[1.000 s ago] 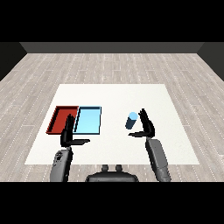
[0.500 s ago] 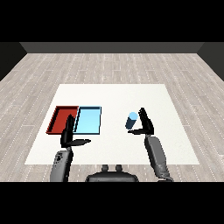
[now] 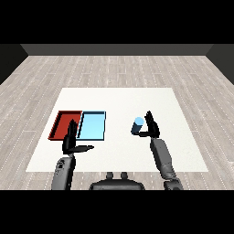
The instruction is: Pick the blue can and put it in the blue box
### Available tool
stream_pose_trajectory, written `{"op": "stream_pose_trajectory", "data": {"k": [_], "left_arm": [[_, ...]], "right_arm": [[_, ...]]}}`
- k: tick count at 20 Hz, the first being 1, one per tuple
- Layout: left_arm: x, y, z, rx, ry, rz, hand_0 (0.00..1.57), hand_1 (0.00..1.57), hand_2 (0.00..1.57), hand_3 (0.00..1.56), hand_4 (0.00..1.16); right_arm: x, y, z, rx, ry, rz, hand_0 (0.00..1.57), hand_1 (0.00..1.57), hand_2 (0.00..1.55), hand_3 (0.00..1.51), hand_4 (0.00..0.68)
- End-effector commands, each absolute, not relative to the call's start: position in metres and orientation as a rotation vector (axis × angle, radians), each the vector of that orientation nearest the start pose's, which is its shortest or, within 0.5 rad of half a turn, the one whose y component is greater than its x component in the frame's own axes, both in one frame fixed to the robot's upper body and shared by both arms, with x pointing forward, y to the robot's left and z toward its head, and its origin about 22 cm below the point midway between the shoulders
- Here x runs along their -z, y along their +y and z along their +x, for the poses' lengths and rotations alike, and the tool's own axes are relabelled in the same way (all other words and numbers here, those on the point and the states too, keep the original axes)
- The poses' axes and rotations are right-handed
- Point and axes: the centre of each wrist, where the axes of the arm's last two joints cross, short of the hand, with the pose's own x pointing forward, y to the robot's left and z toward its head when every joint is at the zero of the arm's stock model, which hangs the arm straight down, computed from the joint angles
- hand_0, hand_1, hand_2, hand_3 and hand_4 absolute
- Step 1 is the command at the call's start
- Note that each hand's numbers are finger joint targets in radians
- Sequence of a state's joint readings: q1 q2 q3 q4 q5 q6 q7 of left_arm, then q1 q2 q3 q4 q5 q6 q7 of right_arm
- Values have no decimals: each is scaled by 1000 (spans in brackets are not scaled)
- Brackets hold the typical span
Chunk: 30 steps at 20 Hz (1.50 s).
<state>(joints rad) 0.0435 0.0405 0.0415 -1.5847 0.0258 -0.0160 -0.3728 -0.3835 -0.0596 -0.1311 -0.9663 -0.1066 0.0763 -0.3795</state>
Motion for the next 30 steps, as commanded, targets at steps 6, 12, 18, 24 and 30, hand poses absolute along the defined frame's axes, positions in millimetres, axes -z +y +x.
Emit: {"op": "stream_pose_trajectory", "data": {"k": [6,12,18,24,30], "left_arm": [[12,254,254,3,-1940,58,0,0,0,0,0],[13,241,246,-7,-1942,109,0,0,0,0,0],[3,230,218,-43,-1945,104,0,0,0,0,0],[3,246,259,-7,-1945,122,0,0,0,0,0],[23,225,241,-5,-1948,93,0,0,0,0,0]], "right_arm": [[61,-221,342,59,-1650,135,0,0,0,0,0],[62,-215,352,86,-1609,174,0,0,0,0,0],[58,-214,353,127,-1599,163,0,0,0,0,0],[63,-229,364,109,-1586,194,0,0,0,0,0],[76,-194,352,114,-1564,199,0,0,0,0,0]]}}
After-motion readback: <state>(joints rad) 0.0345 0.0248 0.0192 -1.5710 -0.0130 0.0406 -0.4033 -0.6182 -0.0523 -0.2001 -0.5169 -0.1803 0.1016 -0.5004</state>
